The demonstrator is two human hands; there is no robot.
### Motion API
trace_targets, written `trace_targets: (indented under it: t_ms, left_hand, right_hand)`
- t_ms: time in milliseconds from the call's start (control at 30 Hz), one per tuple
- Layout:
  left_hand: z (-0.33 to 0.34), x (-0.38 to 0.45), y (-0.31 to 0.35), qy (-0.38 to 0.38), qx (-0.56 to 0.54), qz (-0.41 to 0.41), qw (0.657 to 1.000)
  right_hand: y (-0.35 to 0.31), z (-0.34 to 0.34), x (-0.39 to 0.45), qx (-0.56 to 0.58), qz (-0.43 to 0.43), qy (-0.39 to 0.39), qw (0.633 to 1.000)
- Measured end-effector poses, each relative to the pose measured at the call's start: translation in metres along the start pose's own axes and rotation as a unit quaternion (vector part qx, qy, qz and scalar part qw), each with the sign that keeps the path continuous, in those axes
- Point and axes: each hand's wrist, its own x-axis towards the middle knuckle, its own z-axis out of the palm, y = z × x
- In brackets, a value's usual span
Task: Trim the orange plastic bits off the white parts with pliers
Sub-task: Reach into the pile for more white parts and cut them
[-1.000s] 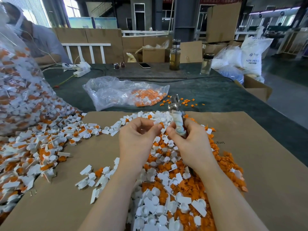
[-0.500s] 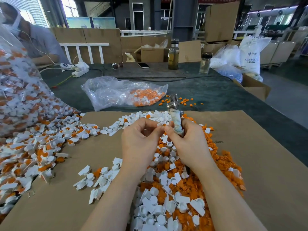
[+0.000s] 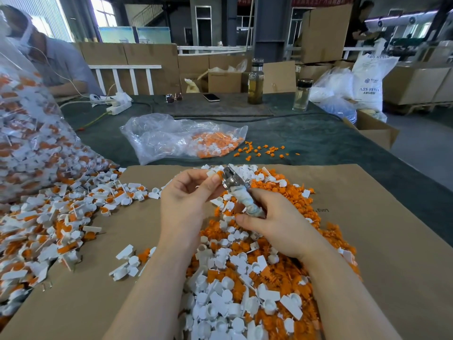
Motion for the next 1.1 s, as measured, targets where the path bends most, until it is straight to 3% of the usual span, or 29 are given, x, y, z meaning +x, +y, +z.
trace_targets:
  t_ms: [533, 733, 900, 1100]
  left_hand:
    - [-0.001, 0.002, -0.002, -0.021, -0.025, -0.005, 0.999]
    - [-0.006, 0.006, 0.000, 0.022, -0.078, -0.139, 0.987]
    - [-0.039, 0.022, 0.008, 0.214, -0.217, -0.246, 0.920]
    - [-0.081, 0.034, 0.013, 0.359, -0.403, -0.199, 0.818]
  right_hand:
    - [0.003, 0.009, 0.003, -0.045, -0.005, 0.007, 0.999]
    - [0.008, 0.015, 0.005, -0.139, -0.004, 0.051, 0.989]
    - [0.013, 0.011, 0.006, -0.173, 0.020, 0.100, 0.980]
    - [0.017, 0.006, 0.006, -0.205, 0.058, 0.140, 0.967]
